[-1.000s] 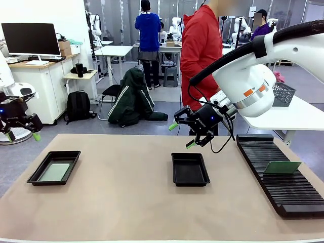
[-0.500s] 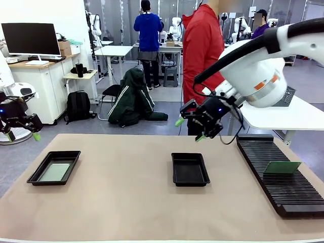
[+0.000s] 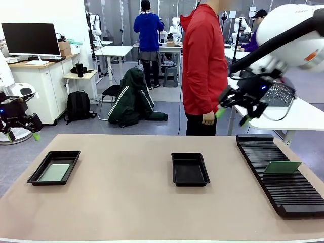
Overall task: Inspect and transfer BCBs to ESD trays.
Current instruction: Pick up the Blank PCB from the PCB Rack and place it in the right ESD tray.
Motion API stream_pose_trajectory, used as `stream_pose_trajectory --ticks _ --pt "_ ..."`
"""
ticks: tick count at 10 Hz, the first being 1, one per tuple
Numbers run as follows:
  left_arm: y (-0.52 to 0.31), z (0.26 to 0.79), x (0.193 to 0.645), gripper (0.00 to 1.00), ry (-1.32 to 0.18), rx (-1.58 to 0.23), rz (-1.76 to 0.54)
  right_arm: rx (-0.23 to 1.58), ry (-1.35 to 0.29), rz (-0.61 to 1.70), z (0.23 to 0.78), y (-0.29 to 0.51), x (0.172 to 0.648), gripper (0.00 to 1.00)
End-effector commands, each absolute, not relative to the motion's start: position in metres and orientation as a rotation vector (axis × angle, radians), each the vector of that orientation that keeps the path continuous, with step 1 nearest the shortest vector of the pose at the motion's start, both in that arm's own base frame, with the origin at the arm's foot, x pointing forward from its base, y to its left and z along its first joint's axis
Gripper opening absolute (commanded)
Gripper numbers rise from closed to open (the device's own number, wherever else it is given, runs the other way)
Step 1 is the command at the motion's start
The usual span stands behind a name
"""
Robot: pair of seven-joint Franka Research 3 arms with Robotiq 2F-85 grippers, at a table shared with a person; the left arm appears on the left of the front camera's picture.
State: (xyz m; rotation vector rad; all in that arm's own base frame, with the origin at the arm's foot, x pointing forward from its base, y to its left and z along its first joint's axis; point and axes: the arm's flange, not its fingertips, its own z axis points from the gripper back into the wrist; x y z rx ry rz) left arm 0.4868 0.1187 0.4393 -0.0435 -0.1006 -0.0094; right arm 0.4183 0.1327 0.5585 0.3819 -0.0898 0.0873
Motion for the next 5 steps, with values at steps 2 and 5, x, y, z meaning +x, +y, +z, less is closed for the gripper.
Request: stream_pose_trajectory --ticks 2,5 --pt "0.120 0.439 0.486 1.00 -0.104 -0.051 -0.016 0.287 -0.087 0.307 0.587 0.076 0.417 1.00" --pt "0.120 0.439 0.486 1.00 -0.104 -0.051 -0.016 0.183 -0.060 0.508 0.606 0.022 0.409 1.00"
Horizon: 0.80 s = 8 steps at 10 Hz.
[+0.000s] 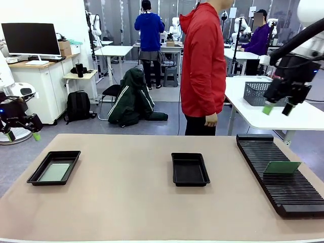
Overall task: Inspect and transfer BCBs to ESD trays.
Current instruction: Pick up the Blank PCB from the PCB Rack and place it in the right ESD tray.
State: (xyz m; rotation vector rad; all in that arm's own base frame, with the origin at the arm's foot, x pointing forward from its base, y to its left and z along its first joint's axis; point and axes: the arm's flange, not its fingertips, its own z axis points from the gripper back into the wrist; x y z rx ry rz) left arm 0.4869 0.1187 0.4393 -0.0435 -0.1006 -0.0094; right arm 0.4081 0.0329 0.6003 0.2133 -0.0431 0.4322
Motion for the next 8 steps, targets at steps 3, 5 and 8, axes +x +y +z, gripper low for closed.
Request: stream_pose_trajectory --ticks 3,5,8 --pt "0.120 0.439 0.486 1.00 -0.104 -0.051 -0.016 0.033 -0.045 0.785 0.606 -0.017 0.403 1.00" --pt "0.120 0.439 0.486 1.00 -0.104 -0.051 -0.016 -0.026 -0.014 0.937 0.604 -0.034 0.397 1.00" --pt "0.120 0.439 0.486 1.00 -0.104 -0.051 -0.016 -0.045 -0.008 1.065 0.601 -0.053 0.391 1.00"
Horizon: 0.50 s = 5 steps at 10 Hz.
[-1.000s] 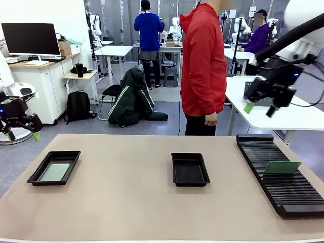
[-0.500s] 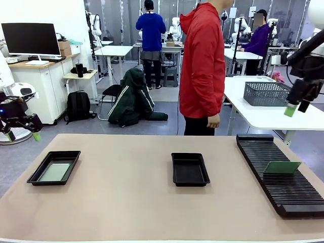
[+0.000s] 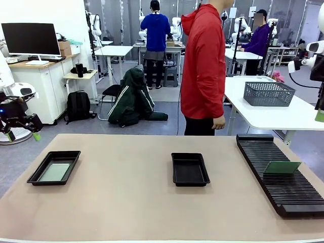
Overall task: Inspect and transfer BCBs to ESD trays.
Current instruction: Pick up the Blank PCB from the PCB Rack and place it in the right ESD tray.
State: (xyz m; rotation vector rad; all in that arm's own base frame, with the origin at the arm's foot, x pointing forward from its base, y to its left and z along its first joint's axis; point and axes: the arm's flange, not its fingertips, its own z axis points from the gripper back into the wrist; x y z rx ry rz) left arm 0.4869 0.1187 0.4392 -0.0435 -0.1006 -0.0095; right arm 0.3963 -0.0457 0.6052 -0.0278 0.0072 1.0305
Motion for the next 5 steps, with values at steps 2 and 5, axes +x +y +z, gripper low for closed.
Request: stream_pose_trajectory --ticks 2,5 --pt "0.1195 0.4388 0.4861 1.00 -0.104 -0.051 -0.016 -0.027 0.007 0.989 0.6057 -0.0402 0.3988 1.00" --pt "0.1195 0.4388 0.4861 1.00 -0.104 -0.051 -0.016 -0.027 0.007 0.989 0.6057 -0.0402 0.3988 1.00"
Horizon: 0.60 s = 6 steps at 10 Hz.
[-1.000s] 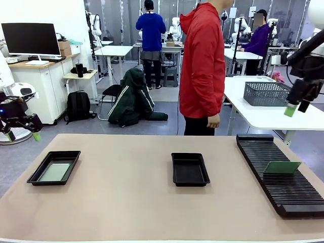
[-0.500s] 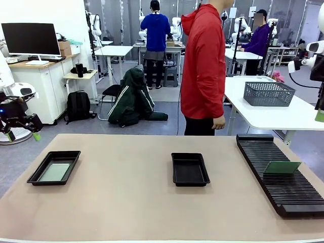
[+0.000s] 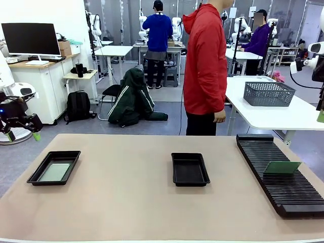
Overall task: Inspect and transfer BCBs to ESD trays.
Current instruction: Pick up the Blank PCB from the PCB Rack and place it in the right ESD tray.
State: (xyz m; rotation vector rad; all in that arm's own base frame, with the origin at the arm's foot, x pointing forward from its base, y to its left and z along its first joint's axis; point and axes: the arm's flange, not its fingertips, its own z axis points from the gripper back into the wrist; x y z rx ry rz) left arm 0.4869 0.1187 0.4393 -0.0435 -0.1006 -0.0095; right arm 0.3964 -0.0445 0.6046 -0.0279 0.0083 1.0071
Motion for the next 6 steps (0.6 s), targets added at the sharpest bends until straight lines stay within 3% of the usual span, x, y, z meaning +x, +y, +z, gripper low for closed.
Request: stream_pose_trajectory --ticks 1,6 --pt "0.120 0.439 0.486 1.00 -0.104 -0.051 -0.016 -0.027 0.007 0.989 0.606 -0.040 0.399 1.00" --pt "0.120 0.439 0.486 1.00 -0.104 -0.051 -0.016 -0.023 -0.107 1.168 0.579 -0.049 0.380 1.00"
